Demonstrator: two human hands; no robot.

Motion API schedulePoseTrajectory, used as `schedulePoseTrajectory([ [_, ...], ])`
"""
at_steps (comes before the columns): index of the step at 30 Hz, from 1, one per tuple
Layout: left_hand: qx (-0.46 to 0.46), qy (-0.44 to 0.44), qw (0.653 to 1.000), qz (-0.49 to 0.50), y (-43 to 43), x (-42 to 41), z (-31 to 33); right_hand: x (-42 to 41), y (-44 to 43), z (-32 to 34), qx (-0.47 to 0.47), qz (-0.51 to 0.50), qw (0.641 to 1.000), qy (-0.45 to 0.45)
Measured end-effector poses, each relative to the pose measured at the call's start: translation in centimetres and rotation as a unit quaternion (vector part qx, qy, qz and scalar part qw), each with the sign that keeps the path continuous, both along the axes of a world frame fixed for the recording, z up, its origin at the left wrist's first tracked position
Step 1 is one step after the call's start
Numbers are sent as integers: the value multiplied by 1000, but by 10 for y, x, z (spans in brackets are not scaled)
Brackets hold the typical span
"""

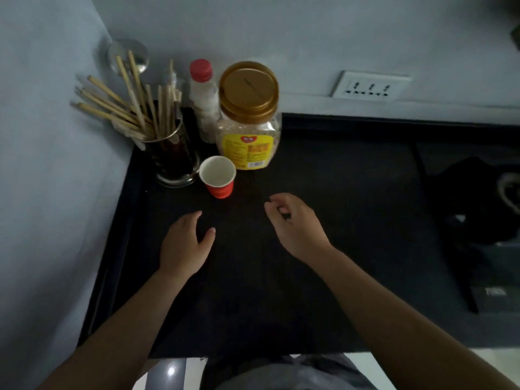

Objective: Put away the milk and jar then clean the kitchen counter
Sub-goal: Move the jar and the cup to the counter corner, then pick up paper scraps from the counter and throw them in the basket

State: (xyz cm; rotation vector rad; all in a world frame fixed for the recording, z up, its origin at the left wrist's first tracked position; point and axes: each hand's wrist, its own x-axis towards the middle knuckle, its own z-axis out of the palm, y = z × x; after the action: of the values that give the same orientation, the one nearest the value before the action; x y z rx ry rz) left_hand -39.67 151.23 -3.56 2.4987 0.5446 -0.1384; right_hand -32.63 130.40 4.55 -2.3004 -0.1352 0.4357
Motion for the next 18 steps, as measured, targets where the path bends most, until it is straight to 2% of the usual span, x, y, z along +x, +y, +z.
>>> schedulePoseTrajectory([
  [5, -138, 1, 989, -43, -78, -32, 30, -75, -81, 10, 22, -54, 997, 41],
  [9, -185, 8, 972, -147, -150, -64, 53, -131, -153, 20, 40, -114, 992, 41],
  [15, -299, 63, 923, -233, -276, -123, 70, -233, -271, 26, 49, -232, 971, -14],
  [18, -338, 74, 899, -268, -345, -156, 74, -291, -328, 27, 44, -310, 949, -18],
])
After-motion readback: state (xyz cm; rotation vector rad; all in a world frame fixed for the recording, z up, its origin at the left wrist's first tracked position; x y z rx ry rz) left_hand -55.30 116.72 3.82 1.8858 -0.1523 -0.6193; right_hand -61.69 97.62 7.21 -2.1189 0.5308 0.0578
